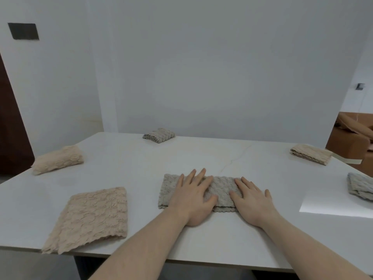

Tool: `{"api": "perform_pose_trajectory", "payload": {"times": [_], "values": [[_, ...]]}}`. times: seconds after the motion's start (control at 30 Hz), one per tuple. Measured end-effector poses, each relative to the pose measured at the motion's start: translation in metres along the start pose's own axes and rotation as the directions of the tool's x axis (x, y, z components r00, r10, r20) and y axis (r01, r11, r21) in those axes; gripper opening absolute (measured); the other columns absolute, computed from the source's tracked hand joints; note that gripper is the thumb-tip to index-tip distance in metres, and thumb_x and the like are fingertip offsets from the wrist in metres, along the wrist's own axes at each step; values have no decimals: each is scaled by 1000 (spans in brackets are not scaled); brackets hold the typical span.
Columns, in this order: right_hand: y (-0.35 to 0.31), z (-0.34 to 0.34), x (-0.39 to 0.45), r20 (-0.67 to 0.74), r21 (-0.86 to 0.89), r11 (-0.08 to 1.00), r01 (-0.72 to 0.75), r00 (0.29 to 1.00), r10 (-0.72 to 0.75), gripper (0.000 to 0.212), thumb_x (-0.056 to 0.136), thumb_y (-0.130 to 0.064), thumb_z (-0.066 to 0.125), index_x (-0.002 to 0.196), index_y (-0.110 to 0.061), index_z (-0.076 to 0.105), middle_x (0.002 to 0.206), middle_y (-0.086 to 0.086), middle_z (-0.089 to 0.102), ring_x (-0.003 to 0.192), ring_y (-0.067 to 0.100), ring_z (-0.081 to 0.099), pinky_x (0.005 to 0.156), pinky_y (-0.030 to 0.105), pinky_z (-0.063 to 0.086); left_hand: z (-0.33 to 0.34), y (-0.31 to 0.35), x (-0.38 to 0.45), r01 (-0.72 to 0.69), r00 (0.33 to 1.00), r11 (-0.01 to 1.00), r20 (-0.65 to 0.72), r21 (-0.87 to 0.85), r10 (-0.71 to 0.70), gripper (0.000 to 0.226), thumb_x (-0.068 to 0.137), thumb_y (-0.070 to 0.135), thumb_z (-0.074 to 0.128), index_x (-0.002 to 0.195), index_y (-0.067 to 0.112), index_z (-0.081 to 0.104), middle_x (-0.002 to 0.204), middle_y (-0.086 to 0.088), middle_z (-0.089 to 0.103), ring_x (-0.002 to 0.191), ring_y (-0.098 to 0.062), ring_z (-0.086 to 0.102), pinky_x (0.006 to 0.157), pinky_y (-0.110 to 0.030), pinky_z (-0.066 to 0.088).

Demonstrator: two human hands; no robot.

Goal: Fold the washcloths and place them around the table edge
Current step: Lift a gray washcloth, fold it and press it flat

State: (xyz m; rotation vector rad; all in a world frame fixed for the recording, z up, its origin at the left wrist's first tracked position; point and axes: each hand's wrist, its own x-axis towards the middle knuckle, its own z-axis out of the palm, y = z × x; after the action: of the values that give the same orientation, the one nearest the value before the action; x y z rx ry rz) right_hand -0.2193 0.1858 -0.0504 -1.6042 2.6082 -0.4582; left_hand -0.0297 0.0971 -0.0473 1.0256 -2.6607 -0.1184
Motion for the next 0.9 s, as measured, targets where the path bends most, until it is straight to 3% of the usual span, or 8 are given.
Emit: {"api": "perform_pose_trajectory", "payload": {"times": [0.1, 0.2, 0.37, 0.63, 0.77, 0.9], "values": [[1, -1, -4, -82, 125, 992, 19, 997, -9, 63, 99, -55, 30, 157, -34, 19, 165, -11, 15, 151, 12, 18, 123, 50, 10, 2, -1, 3, 77, 988, 996, 133, 37, -81, 78, 92, 73, 16, 161, 37, 9, 170, 11, 6, 157, -18, 0, 126, -48, -4], [3, -1, -5, -156, 212, 976, 57, 987, -24, 62, 99, -54, 33, 156, -33, 24, 164, -8, 22, 150, 12, 22, 123, 44, 18, 1, 0, 5, 85, 985, 995, 149, 55, -93, 81, 91, 75, 16, 161, 37, 8, 170, 10, 5, 157, -18, 0, 125, -48, -5], [2, 0, -5, -103, 120, 993, 13, 995, 0, 60, 98, -54, 32, 155, -36, 26, 163, -9, 23, 149, 15, 23, 122, 44, 14, 0, 2, 1, 144, 983, 989, 107, 45, -148, 86, 88, 77, 20, 162, 35, 3, 170, 7, -5, 157, -20, -3, 124, -52, -7], [0, 0, -4, -78, 22, 1000, -5, 997, 6, 59, 97, -52, 30, 154, -36, 29, 163, -10, 24, 149, 15, 23, 123, 45, 12, -3, 6, -2, 264, 957, 962, 104, 67, -270, 91, 84, 81, 17, 161, 34, 11, 170, 5, 8, 157, -21, 0, 121, -61, -10], [-1, -1, -5, -66, 0, 1000, -8, 998, 8, 59, 97, -52, 27, 153, -36, 29, 160, -10, 28, 147, 16, 27, 121, 46, 15, -1, 3, -8, 364, 929, 930, 47, 41, -366, 86, 88, 78, 14, 161, 32, 16, 170, 3, 9, 157, -22, 0, 119, -62, -13], [-1, -2, -7, -59, -5, 1000, -6, 998, 5, 57, 96, -51, 26, 151, -36, 31, 152, -12, 37, 141, 15, 34, 118, 48, 19, -3, -5, -14, 381, 921, 924, 79, 24, -382, 85, 89, 78, 14, 161, 33, 13, 170, 6, 5, 157, -20, -3, 122, -59, -7]]}}
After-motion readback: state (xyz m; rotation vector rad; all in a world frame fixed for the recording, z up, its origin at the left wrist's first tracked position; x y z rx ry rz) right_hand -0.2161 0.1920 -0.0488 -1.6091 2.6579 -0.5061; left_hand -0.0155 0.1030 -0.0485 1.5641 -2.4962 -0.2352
